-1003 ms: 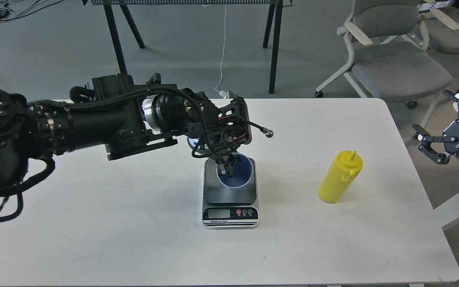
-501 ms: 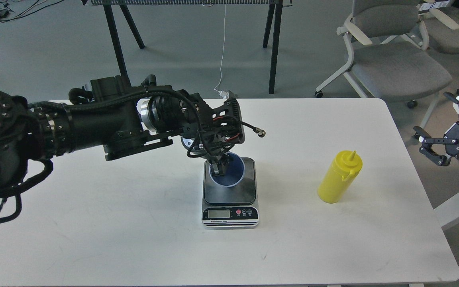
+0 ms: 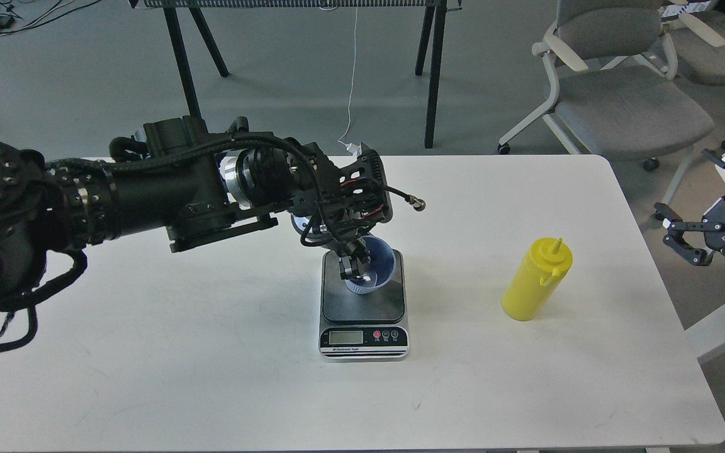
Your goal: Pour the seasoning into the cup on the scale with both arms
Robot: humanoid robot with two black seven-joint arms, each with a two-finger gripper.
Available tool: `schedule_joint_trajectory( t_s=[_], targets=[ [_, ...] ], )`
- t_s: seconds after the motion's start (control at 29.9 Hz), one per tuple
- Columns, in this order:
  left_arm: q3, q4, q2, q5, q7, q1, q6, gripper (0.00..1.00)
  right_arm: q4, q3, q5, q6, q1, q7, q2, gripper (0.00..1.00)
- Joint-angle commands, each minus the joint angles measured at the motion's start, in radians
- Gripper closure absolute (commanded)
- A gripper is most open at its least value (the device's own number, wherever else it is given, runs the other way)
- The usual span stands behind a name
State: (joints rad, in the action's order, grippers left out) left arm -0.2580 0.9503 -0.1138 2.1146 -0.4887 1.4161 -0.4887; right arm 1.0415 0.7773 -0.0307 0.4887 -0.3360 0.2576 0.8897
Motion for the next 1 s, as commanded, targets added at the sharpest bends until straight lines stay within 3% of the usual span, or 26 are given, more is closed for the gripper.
schedule_joint_trajectory(
  t_s=[0.0,0.43,0.7,0.84,0.97],
  targets=[
    [0.0,-0.03,0.003,-0.008,0.0,0.001,0.0,0.29,0.0,0.0,0.0,0.0,0.002,0.003,0.0,0.01],
    [0.029,-0.191,0.059,-0.155,0.0,0.017,0.0,0.01,0.003,0.01,0.0,0.0,0.002,0.003,-0.001,0.01],
    [0.026,-0.259,0.048,-0.589,0.0,0.113,0.0,0.01,0.017,0.109,-0.017,0.0,-0.021,0.0,0.002,0.01],
    [0.031,-0.259,-0.013,-0.795,0.0,0.129,0.0,0.01,0.051,0.138,-0.038,0.0,-0.093,-0.015,0.0,0.01],
    [0.029,-0.265,-0.09,-1.007,0.0,0.127,0.0,0.01,0.086,0.135,-0.257,0.0,-0.167,-0.043,-0.011,0.01]
  ],
)
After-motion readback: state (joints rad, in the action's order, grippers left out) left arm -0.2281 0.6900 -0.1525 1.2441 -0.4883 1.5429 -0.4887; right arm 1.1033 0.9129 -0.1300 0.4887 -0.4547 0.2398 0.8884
